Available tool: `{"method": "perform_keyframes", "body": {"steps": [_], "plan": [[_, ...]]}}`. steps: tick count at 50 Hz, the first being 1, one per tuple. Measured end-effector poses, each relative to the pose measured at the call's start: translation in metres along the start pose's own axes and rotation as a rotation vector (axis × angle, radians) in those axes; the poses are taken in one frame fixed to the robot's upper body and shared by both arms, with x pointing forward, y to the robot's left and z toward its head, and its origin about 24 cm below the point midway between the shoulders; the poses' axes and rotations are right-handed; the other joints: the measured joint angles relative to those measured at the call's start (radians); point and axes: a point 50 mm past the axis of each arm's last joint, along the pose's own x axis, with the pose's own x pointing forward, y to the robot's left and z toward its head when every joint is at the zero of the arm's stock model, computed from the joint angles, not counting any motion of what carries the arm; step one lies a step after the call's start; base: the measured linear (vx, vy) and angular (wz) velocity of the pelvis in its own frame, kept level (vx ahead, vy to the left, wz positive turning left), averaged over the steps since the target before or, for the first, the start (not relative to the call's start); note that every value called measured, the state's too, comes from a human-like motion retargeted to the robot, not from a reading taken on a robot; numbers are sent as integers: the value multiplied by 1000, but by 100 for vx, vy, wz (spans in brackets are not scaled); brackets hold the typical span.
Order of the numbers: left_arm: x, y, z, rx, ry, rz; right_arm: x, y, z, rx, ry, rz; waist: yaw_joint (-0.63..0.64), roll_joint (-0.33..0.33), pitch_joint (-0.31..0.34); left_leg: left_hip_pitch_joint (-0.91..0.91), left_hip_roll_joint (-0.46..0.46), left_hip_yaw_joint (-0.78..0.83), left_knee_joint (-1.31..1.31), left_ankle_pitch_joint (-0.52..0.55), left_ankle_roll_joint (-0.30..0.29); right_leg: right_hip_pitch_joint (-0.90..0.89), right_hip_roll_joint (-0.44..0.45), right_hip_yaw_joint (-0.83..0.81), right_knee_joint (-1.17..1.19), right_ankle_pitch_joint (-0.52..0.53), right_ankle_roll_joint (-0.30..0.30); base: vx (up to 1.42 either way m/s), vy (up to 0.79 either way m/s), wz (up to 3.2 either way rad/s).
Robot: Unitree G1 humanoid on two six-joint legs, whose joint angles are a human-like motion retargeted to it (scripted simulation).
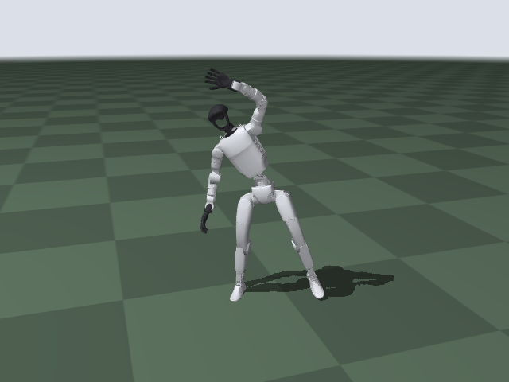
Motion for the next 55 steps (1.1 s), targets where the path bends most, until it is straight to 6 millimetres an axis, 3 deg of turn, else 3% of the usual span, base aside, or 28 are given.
{"method": "perform_keyframes", "body": {"steps": [3, 5, 6, 7, 8, 9, 10, 11, 12, 13, 14, 15, 23, 27, 33, 38, 43, 47, 50, 52, 55], "plan": [[2, -2, 25, 96, -166, -35, 4, -12, 13, 0, -45, -32, -64, 43, 26, -1, 0, -45, 26, 29, 4, -5, 17, 42, -2, 5, 0, 8, -8, -83], [4, 1, 42, -202, -165, -38, 6, -10, 27, 7, -63, -27, -119, 50, 56, 3, -6, -73, 36, 43, 2, -7, 22, 65, -1, 5, 0, 7, -6, -68], [3, -1, 41, 10, -219, -33, 6, -12, 26, 15, -73, -40, -131, 57, 57, 11, -6, -86, 27, 55, -4, -7, 31, 72, -1, 7, 0, 7, -7, -59], [2, -2, 42, 35, -231, -33, 6, -11, 28, 21, -76, -42, -148, 60, 65, 16, -6, -97, 24, 62, -9, -7, 36, 80, -1, 7, 0, 6, -5, -53], [4, 1, 50, -316, -160, -52, 7, -5, 36, 21, -68, -25, -177, 57, 87, 18, -8, -104, 32, 61, -11, -7, 36, 87, -2, 7, 0, 5, -3, -48], [4, 0, 48, -184, -186, -41, 7, -6, 33, 28, -69, -32, -181, 61, 87, 24, -5, -111, 26, 67, -17, -6, 44, 92, -3, 8, 0, 5, -6, -42], [0, -3, 40, 184, -280, -16, 5, -9, 24, 37, -76, -53, -174, 69, 76, 34, -1, -117, 12, 76, -26, -6, 55, 95, -4, 11, 0, 5, -7, -36], [0, -4, 38, 197, -275, -17, 4, -5, 20, 39, -65, -47, -175, 70, 76, 35, 4, -118, 17, 71, -30, -7, 61, 100, -6, 13, 0, 4, -3, -30], [2, 0, 35, 75, -205, -6, 4, -1, 20, 39, -49, -39, -183, 68, 82, 35, 4, -119, 21, 66, -31, -7, 62, 103, -7, 13, 0, 2, 7, -18], [7, 7, 29, -329, -27, 25, 5, 3, 26, 35, -21, -29, -204, 60, 99, 35, -4, -117, 25, 60, -26, -8, 51, 104, -7, 11, 0, 2, 7, -5], [6, 5, 25, -196, -52, 5, 3, 4, 17, 34, -9, -25, -193, 62, 88, 38, -1, -118, 18, 57, -33, -8, 54, 102, -9, 13, 0, 0, 0, 0], [0, -4, 20, 203, -186, -53, 0, 2, 1, 33, -5, -26, -166, 69, 64, 42, 7, -120, 6, 57, -45, -9, 66, 99, -11, 16, 0, 0, 0, 0], [-2, 2, -10, 178, -35, -73, -13, 28, -31, 7, 80, 71, -107, 49, 6, 48, 50, -80, -14, -85, -94, -1, 80, 17, -1, 15, 0, -1, 9, 49], [-5, 9, -30, 142, 76, -41, -16, 34, -35, 11, 83, 87, -73, 29, -31, 57, 84, 6, -55, -188, -97, 3, 92, -58, 19, 8, 0, -5, 15, 98], [-22, 24, -80, 26, 381, 21, -14, 34, -30, 31, 77, 66, -15, -17, -89, 61, 115, 181, -139, -354, -62, -6, 100, -178, 56, 15, 0, -7, 26, 115], [-54, 29, -124, -172, 689, 96, -12, 36, -21, 85, 74, 49, 33, -91, -122, 55, 89, 189, -228, -428, -83, -8, 72, -256, 87, 62, 0, -4, 40, 111], [-102, 11, -152, -299, 980, 128, -18, 61, -12, 167, 66, 91, 68, -207, -120, 34, 53, 83, -255, -461, -109, -6, 22, -284, 152, 154, 0, 0, 44, 102], [-155, -16, -162, -268, 1213, 37, -28, 90, -6, 180, 51, 165, 79, -306, -95, 27, 23, -2, -266, -474, -103, -28, -13, -233, 252, 238, 0, 2, 38, 107], [-209, -28, -166, -232, 1401, -25, -36, 111, 2, 149, 27, 228, 67, -366, -64, 29, 14, -60, -282, -474, -89, -59, -7, -139, 330, 305, 0, 3, 26, 103], [-242, -34, -164, -219, 1514, -38, -41, 124, 7, 120, 11, 273, 55, -398, -42, 31, 23, -97, -299, -468, -80, -78, 25, -59, 368, 355, 0, 3, 14, 95], [-268, -36, -161, -190, 1619, -47, -56, 151, 12, 87, -4, 365, 39, -458, -21, 35, 60, -151, -324, -457, -74, -89, 105, 60, 387, 437, 0, 5, 3, 86]]}}
